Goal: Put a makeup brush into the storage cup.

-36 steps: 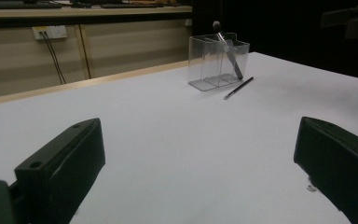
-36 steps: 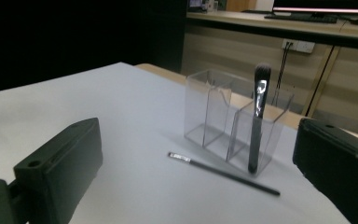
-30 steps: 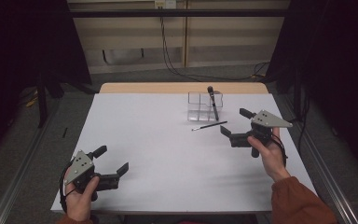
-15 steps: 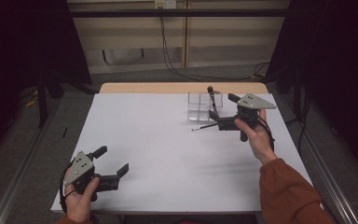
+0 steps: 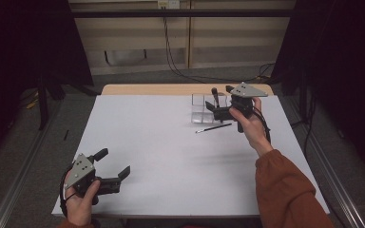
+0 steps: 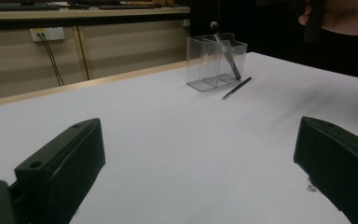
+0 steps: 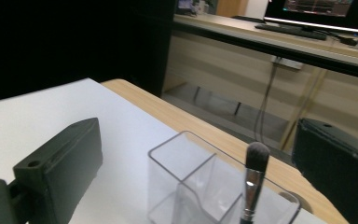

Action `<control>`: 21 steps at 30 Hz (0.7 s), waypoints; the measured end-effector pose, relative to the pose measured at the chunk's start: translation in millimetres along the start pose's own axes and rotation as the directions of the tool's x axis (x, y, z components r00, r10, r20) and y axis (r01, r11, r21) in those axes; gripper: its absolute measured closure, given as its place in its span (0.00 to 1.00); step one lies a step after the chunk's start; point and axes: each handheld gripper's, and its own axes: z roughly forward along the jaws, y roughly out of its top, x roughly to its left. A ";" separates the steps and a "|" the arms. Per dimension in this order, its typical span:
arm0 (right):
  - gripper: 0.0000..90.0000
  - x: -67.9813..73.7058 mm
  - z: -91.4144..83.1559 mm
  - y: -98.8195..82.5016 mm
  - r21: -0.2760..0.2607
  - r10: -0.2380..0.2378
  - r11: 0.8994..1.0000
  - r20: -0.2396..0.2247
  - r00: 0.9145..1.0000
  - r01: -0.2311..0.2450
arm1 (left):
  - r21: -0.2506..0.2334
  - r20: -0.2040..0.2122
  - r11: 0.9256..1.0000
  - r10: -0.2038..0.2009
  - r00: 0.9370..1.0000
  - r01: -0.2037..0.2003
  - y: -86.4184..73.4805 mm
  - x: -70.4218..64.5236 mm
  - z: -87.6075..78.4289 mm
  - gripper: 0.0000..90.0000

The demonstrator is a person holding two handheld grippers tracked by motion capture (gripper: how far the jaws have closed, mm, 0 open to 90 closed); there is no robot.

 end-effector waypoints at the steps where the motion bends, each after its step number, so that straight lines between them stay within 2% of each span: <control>1: 0.02 -0.7 1.6 0.1 -0.001 0.000 1.000 0.003 1.000 0.000 | 0.000 0.000 1.000 0.001 1.000 -0.001 0.0 0.1 0.1 0.02; 5: 0.01 -5.6 6.1 4.1 -0.005 0.021 1.000 0.017 1.000 -0.021 | -0.001 -0.004 1.000 -0.001 1.000 0.001 0.0 0.5 0.2 0.02; 10: 0.01 -13.1 11.3 10.7 0.017 0.006 1.000 0.042 0.999 -0.006 | 0.001 -0.004 1.000 0.001 1.000 -0.001 0.1 0.6 0.6 0.02; 14: 0.03 -17.4 12.2 14.4 0.056 0.025 0.998 0.011 1.000 -0.025 | 0.001 -0.004 1.000 0.002 1.000 -0.002 0.0 0.8 0.5 0.02; 18: 0.02 -18.8 7.8 14.8 0.099 0.000 0.995 -0.016 1.000 0.001 | 0.002 -0.006 1.000 0.001 1.000 -0.001 -0.1 1.3 0.5 0.02; 20: 0.05 -20.8 5.3 15.1 0.115 -0.004 0.993 -0.018 1.000 0.006 | 0.001 -0.005 1.000 0.002 1.000 -0.002 0.1 1.0 0.7 0.02; 21: 0.05 -22.8 3.5 15.6 0.140 -0.003 0.990 -0.024 1.000 0.006 | 0.002 -0.004 1.000 0.002 1.000 -0.002 0.1 0.8 0.9 0.02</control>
